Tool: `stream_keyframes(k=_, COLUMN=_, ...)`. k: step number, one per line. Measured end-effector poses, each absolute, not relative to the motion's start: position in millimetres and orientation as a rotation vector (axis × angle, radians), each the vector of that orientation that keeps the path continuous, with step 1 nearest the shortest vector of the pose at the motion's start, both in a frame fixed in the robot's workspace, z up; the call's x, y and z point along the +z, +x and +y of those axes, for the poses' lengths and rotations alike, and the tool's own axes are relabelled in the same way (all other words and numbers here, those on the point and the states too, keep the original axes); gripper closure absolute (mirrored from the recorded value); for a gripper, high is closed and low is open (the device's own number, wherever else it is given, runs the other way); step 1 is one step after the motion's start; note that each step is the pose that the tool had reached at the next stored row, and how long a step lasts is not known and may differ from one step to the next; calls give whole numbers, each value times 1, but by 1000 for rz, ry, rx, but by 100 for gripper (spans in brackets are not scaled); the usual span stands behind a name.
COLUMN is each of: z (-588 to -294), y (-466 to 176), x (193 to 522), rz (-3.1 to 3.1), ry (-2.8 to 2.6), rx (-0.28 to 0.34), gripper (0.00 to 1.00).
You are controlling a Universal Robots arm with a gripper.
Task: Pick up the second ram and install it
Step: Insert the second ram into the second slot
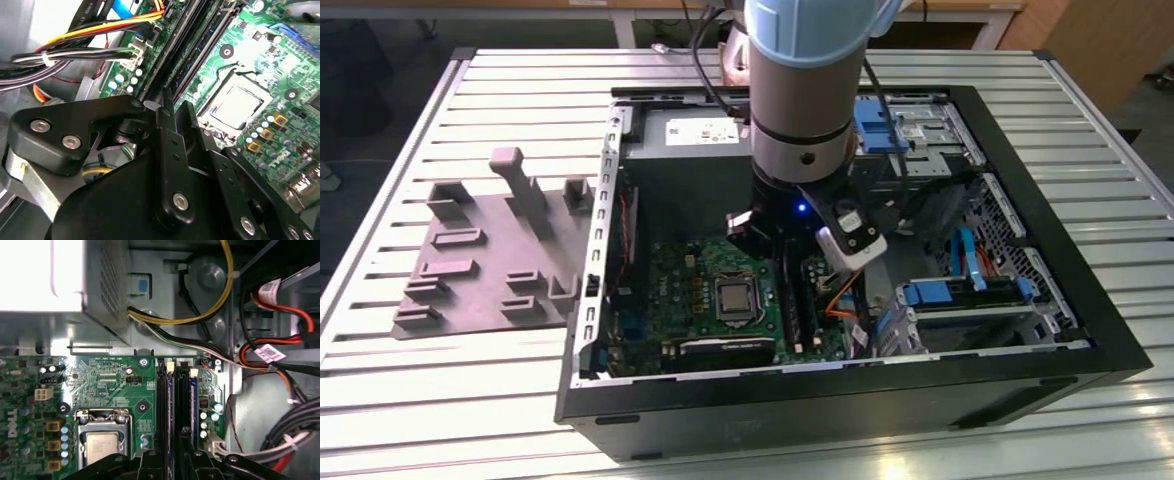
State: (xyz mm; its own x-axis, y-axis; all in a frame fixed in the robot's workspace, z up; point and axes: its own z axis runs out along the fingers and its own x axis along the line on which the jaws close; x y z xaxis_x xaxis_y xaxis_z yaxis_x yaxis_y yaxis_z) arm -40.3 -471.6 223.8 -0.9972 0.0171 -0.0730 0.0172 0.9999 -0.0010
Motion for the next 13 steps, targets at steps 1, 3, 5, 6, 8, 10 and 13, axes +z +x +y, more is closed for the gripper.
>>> stream_keyframes(k=1, z=-472, y=-40, x=227, rz=3069, ry=26, rx=-3, gripper=74)
stream_keyframes(k=3, z=-472, y=-40, x=234, rz=3069, ry=26, rx=-5, gripper=74)
stream_keyframes(k=5, z=-472, y=-40, x=241, rz=3068, ry=26, rx=-7, gripper=74)
stream_keyframes(k=6, z=-472, y=-40, x=243, rz=3068, ry=26, rx=-9, gripper=74)
stream_keyframes(k=8, z=-472, y=-40, x=244, rz=3068, ry=26, rx=-10, gripper=74)
stream_keyframes(k=10, z=-472, y=-40, x=244, rz=3068, ry=26, rx=-10, gripper=74)
stream_keyframes(k=13, z=-472, y=-40, x=244, rz=3068, ry=26, rx=-10, gripper=74)
